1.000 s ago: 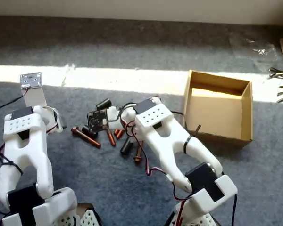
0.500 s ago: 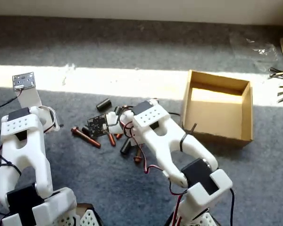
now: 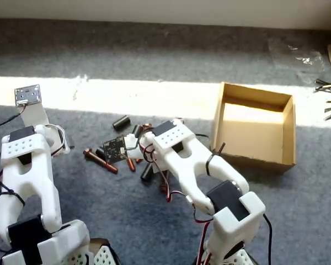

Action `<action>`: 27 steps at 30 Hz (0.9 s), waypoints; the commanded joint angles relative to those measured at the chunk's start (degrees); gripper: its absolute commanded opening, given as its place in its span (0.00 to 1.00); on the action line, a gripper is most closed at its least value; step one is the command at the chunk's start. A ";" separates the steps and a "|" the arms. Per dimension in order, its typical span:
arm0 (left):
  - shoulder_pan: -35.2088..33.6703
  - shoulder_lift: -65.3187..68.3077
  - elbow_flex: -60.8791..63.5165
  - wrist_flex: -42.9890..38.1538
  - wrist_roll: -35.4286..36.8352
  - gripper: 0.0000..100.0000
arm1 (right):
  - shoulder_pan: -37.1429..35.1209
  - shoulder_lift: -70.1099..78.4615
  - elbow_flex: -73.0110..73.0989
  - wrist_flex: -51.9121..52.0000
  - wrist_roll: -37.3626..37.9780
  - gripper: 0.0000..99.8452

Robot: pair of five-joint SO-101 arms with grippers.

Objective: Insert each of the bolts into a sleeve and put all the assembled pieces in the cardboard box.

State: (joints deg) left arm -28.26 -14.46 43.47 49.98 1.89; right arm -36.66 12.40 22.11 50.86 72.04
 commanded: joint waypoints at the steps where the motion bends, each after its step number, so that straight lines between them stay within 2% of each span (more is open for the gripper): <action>1: -0.75 0.13 -1.54 -0.97 0.26 0.22 | -1.01 0.22 -0.40 -4.09 -6.15 0.16; 7: -0.75 0.13 -1.45 -0.97 0.26 0.22 | -1.01 0.48 -0.31 -4.70 -6.77 0.15; 9: -0.75 0.13 -1.45 -0.97 0.26 0.22 | -0.84 0.48 -0.31 -4.70 -7.38 0.10; 13: -0.66 0.13 -1.45 -0.97 0.26 0.22 | -0.04 0.40 -0.57 -4.79 -14.33 0.00; 21: -0.48 0.22 -1.45 -0.97 0.26 0.22 | 1.63 -0.84 -1.63 -4.44 -22.42 0.00; 27: 2.07 0.22 0.31 -1.67 0.18 0.22 | 2.68 -10.24 -2.15 -4.35 -26.46 0.00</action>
State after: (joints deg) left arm -28.26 -14.11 43.47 49.98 1.89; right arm -35.16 9.05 22.29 48.04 47.60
